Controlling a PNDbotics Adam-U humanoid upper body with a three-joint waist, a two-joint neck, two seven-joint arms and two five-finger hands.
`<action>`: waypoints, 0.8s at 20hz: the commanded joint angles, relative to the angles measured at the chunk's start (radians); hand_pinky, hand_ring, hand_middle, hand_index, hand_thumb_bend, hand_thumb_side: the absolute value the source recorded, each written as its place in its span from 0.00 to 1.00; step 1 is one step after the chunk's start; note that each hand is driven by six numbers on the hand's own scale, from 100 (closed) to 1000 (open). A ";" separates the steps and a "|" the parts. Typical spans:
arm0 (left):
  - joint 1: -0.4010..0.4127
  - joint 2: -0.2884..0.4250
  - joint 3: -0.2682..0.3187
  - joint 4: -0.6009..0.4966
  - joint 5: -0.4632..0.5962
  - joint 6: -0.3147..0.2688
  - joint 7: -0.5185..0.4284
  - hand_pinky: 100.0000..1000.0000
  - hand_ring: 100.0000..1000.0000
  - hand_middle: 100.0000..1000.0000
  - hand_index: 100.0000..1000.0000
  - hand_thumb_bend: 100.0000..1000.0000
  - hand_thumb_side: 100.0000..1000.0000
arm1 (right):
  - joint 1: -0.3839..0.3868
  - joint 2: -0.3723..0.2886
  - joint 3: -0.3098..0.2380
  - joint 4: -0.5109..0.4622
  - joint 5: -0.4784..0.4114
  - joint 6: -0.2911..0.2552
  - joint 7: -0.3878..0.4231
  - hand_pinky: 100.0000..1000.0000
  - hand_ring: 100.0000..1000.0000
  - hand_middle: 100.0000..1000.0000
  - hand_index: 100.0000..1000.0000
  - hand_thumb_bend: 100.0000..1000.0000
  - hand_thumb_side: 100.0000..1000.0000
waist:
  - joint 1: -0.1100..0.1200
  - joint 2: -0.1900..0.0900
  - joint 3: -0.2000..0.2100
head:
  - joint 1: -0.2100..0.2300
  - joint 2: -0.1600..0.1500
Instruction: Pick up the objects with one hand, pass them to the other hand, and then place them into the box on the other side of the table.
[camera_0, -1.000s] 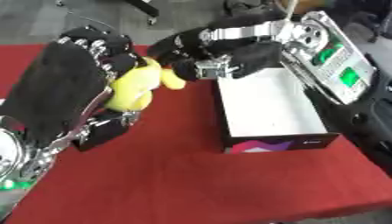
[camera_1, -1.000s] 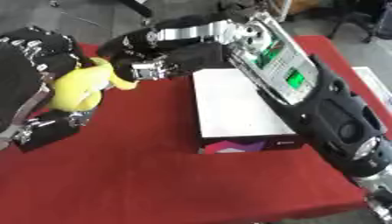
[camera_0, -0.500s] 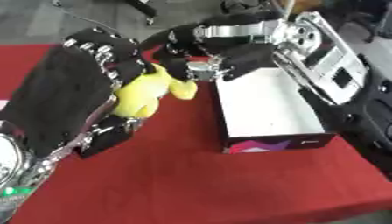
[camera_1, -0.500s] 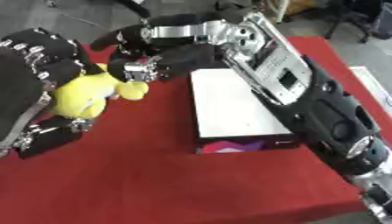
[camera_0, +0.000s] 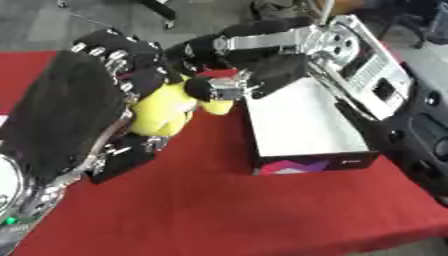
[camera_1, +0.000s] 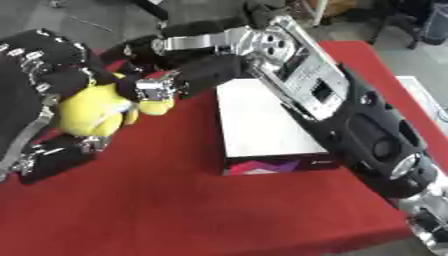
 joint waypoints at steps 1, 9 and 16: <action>-0.022 -0.005 0.005 -0.003 -0.009 -0.001 0.012 0.62 0.50 0.43 0.54 0.00 0.08 | -0.017 -0.012 0.002 -0.010 -0.011 -0.007 0.023 1.00 1.00 0.90 1.00 0.00 0.78 | 0.003 -0.021 0.001 | -0.001 -0.008; -0.030 -0.023 0.001 0.005 -0.035 -0.012 0.025 0.62 0.50 0.43 0.54 0.00 0.07 | -0.025 -0.008 0.018 -0.013 -0.011 -0.016 0.040 1.00 1.00 0.90 1.00 0.00 0.77 | -0.003 -0.022 0.002 | -0.005 -0.004; -0.043 -0.052 -0.005 0.029 -0.052 -0.025 0.033 0.62 0.50 0.43 0.54 0.00 0.07 | -0.026 -0.012 0.021 -0.032 -0.037 -0.002 0.043 1.00 1.00 0.89 1.00 0.00 0.76 | -0.005 -0.023 0.001 | -0.011 0.000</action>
